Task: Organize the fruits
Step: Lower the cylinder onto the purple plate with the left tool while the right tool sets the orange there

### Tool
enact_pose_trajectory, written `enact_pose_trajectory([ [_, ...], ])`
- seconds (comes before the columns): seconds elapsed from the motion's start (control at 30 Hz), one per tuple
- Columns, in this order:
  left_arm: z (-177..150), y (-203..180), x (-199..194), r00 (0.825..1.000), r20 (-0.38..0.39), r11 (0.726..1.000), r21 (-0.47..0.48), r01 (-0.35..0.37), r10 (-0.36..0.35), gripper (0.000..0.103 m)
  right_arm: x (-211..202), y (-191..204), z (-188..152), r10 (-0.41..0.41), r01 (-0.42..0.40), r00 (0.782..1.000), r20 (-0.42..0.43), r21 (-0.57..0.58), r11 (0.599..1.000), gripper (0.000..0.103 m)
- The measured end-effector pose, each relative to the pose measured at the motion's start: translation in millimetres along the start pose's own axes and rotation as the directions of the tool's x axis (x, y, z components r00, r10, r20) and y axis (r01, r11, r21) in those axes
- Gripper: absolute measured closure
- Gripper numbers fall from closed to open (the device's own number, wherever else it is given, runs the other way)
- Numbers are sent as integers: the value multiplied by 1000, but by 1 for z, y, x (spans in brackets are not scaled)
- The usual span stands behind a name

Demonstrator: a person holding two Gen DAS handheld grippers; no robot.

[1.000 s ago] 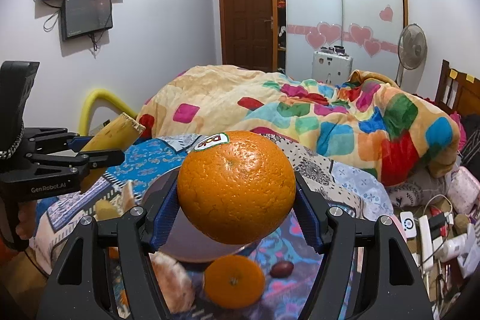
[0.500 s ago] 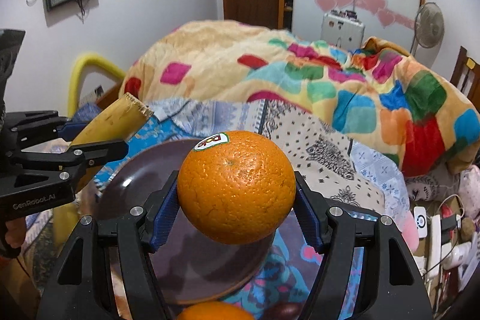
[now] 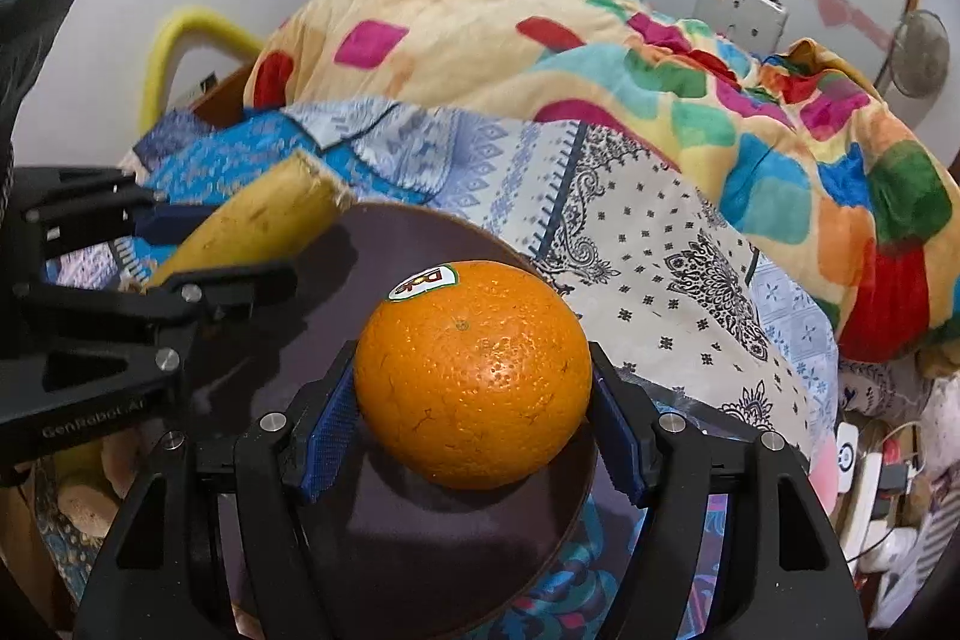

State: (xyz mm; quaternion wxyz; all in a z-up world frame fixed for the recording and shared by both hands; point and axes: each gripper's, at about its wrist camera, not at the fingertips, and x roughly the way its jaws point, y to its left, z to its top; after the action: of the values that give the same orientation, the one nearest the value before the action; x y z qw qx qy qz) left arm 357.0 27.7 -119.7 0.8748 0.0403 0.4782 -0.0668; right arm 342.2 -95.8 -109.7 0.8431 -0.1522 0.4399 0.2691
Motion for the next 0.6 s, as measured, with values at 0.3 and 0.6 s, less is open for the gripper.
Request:
enact_pose_trajectory([
  [0.3,5,1,-22,998,57,1000,-1,1,-1,67,4,3,-3,-8,7,999,-39,-35,999,35],
  [0.6,-11,14,-66,991,130,999,-47,-11,17,67,-38,3,-6,-28,28,998,64,-8,1000,31],
])
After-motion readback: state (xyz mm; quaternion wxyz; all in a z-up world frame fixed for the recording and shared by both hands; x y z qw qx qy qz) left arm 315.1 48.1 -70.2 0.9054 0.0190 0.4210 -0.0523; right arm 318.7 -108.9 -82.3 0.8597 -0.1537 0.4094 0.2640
